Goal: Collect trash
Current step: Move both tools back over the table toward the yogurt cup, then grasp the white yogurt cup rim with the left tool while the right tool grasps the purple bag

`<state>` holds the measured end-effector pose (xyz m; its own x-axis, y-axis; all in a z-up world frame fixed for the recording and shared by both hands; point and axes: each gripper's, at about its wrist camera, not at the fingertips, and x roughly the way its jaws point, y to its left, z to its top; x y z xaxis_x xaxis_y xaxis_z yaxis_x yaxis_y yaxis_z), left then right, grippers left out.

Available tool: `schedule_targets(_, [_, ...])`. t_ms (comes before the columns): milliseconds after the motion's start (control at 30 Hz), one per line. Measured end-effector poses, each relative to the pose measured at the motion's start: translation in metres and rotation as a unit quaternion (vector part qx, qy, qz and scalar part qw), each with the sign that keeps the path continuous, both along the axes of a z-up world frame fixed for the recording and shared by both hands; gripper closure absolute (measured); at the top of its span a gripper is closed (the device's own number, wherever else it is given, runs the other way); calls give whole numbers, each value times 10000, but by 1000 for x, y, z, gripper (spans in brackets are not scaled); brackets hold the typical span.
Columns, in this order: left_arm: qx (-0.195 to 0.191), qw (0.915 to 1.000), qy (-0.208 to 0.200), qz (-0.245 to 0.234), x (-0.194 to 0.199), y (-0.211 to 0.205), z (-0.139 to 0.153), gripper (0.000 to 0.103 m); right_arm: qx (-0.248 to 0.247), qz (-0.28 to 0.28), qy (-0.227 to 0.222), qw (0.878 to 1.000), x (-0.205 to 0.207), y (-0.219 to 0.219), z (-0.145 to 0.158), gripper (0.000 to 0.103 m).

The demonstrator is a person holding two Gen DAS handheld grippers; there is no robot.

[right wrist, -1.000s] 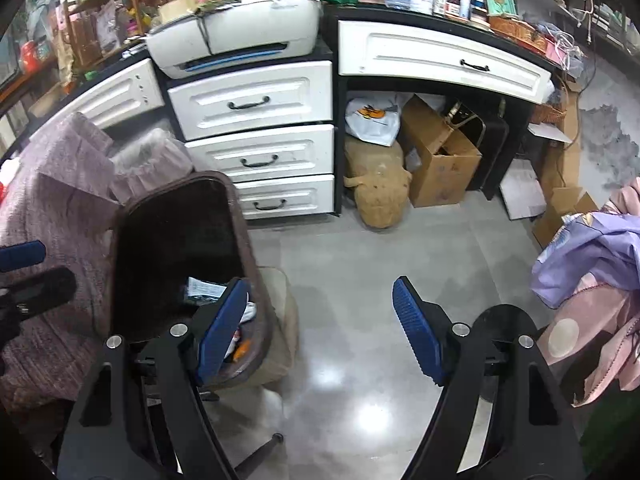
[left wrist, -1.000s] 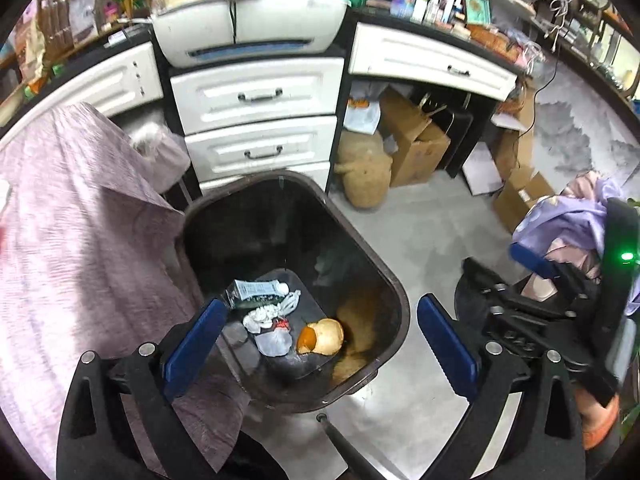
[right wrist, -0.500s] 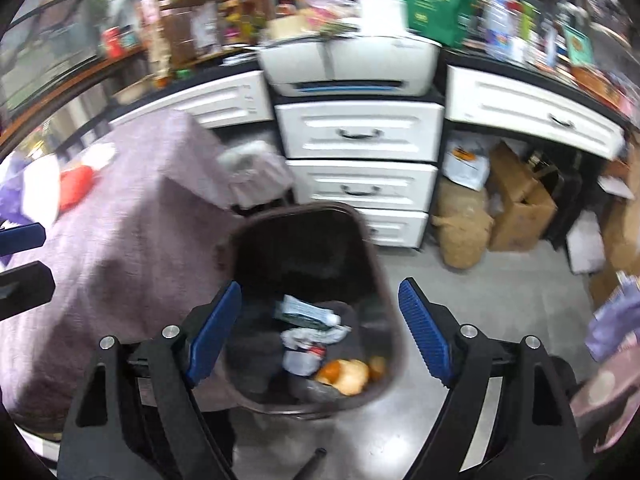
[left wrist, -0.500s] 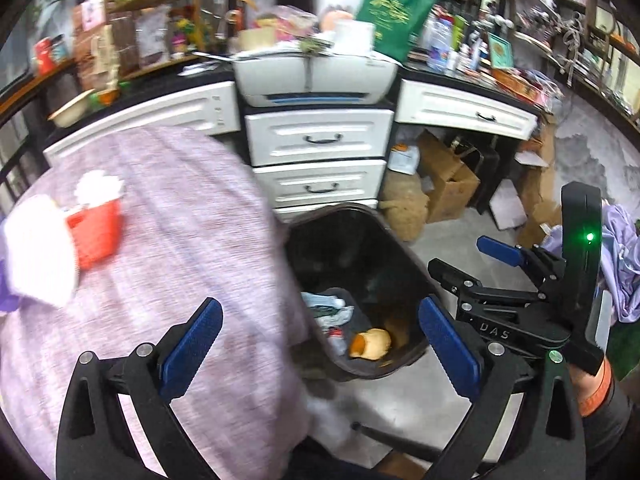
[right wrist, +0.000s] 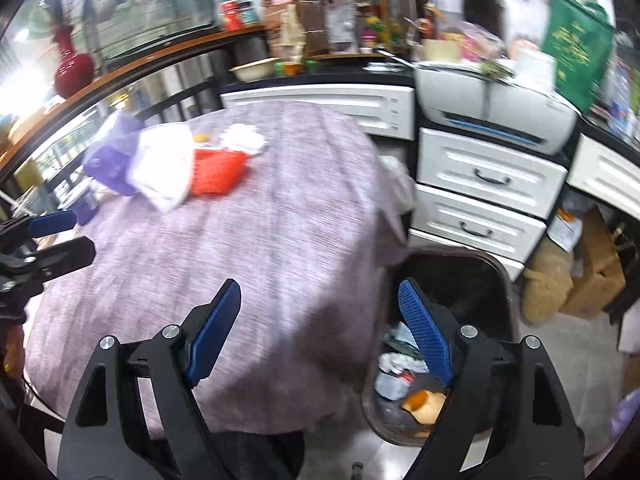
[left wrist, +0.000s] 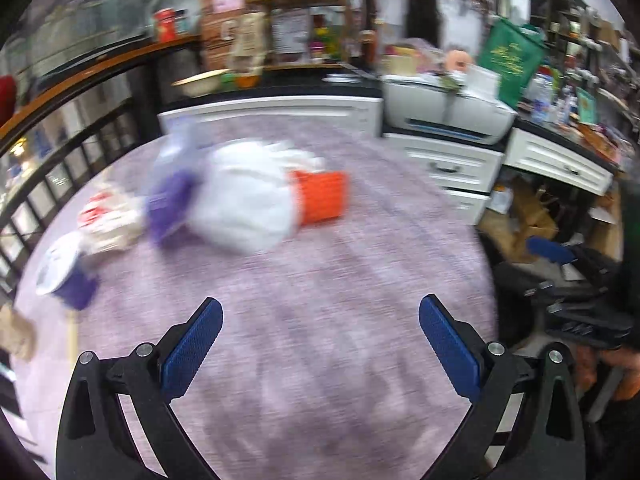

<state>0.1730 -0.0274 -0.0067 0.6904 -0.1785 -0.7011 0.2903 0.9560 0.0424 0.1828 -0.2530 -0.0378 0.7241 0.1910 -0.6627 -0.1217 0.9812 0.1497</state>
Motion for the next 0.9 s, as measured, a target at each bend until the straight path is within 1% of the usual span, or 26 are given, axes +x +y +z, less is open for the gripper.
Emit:
schedule_targets(100, [140, 9989, -96, 432, 6, 41, 1, 6, 126, 204, -22, 9997, 6, 21, 11, 22])
schedule_targets(200, [303, 9952, -75, 931, 18, 87, 1, 6, 100, 361, -99, 9993, 15, 44, 19, 22])
schedule_targets(233, [343, 9944, -29, 1003, 24, 100, 0, 6, 104, 431, -96, 9990, 19, 54, 21, 22])
schedule_targets(333, [563, 9919, 103, 1133, 45, 131, 3, 11, 111, 574, -64, 9983, 27, 74, 23, 22])
schedule_targets(433, [889, 9894, 235, 1120, 70, 148, 3, 20, 7, 720, -35, 9974, 33, 97, 23, 22])
schedule_targets(500, [1065, 9880, 387, 1053, 86, 157, 0, 25, -40, 772, -16, 9970, 35, 103, 23, 22])
schedule_targets(533, [1140, 9870, 458, 1034, 94, 161, -2, 30, -68, 789, -11, 9969, 36, 106, 23, 22])
schedule_targets(600, [1300, 9840, 715, 991, 112, 168, -10, 36, -128, 790, 2, 9968, 37, 111, 22, 22])
schedule_targets(633, [1363, 9821, 804, 1026, 119, 172, -14, 42, -140, 782, 13, 9968, 39, 112, 22, 22])
schedule_targets(700, [1451, 9787, 988, 1065, 132, 180, -23, 45, -161, 754, 23, 9970, 40, 114, 23, 22])
schedule_targets(767, [1496, 9764, 1106, 1098, 141, 185, -30, 54, -197, 740, 26, 9971, 42, 115, 24, 22])
schedule_targets(800, [1531, 9750, 1182, 1093, 144, 188, -34, 56, -215, 739, 28, 9970, 42, 116, 24, 22])
schedule_targets(867, [1590, 9725, 1304, 1089, 145, 188, -43, 68, -247, 745, 38, 9969, 44, 117, 25, 22])
schedule_targets(900, [1585, 9723, 1330, 1088, 145, 188, -45, 71, -249, 762, 42, 9968, 45, 119, 25, 22])
